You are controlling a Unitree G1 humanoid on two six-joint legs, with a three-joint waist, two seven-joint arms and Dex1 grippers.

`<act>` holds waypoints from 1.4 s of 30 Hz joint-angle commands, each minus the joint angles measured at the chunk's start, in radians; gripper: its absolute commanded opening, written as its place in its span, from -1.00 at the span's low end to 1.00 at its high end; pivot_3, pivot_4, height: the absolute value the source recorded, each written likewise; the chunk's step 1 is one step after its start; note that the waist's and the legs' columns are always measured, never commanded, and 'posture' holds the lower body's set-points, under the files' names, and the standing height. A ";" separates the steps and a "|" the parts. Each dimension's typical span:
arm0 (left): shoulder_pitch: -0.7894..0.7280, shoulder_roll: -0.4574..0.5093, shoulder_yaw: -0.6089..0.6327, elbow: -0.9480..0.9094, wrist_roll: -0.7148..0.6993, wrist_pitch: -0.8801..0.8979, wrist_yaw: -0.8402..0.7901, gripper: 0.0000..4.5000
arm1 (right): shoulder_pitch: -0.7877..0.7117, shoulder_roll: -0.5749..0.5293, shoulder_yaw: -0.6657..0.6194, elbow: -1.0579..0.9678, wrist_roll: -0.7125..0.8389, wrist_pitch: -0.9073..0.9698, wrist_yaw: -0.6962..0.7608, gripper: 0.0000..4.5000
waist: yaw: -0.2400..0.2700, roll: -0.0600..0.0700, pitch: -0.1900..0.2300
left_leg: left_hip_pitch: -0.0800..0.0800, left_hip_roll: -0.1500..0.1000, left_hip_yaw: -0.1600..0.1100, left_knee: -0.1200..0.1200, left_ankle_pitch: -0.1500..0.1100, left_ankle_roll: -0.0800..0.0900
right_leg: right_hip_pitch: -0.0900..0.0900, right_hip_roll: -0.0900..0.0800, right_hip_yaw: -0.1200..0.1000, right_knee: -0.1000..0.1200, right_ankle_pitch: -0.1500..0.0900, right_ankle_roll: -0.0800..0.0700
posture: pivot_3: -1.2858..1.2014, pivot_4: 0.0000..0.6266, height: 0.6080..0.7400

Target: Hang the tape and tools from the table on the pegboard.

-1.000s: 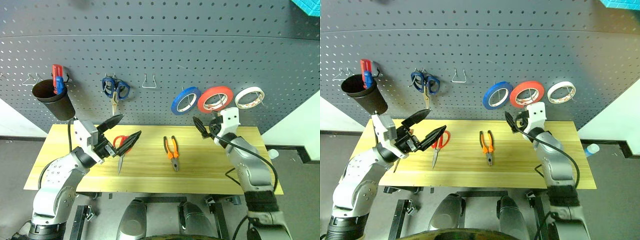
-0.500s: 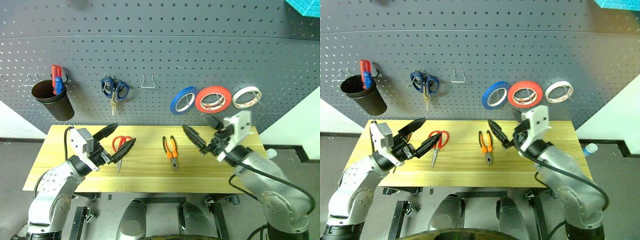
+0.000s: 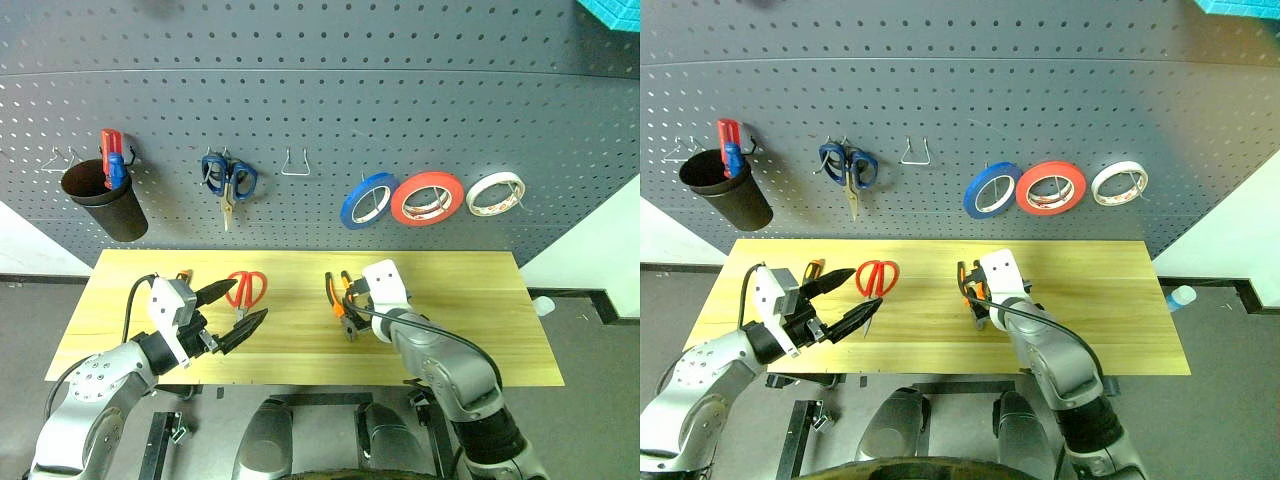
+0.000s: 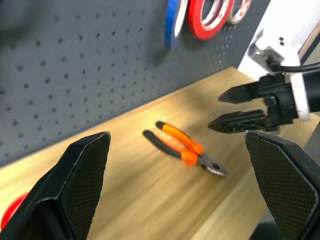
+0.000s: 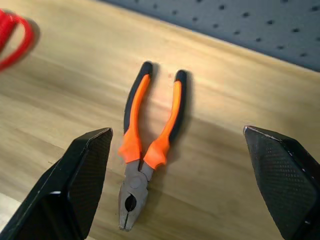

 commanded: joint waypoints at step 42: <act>0.214 -0.065 -0.014 -0.182 0.035 -0.017 0.083 1.00 | -0.202 0.153 0.058 0.426 -0.247 -0.151 0.138 0.95 | -0.024 0.010 0.052 | -0.017 0.000 0.000 -0.002 0.000 0.000 | -0.019 0.000 0.000 0.000 -0.001 0.002 | 0.38 -0.23 0.81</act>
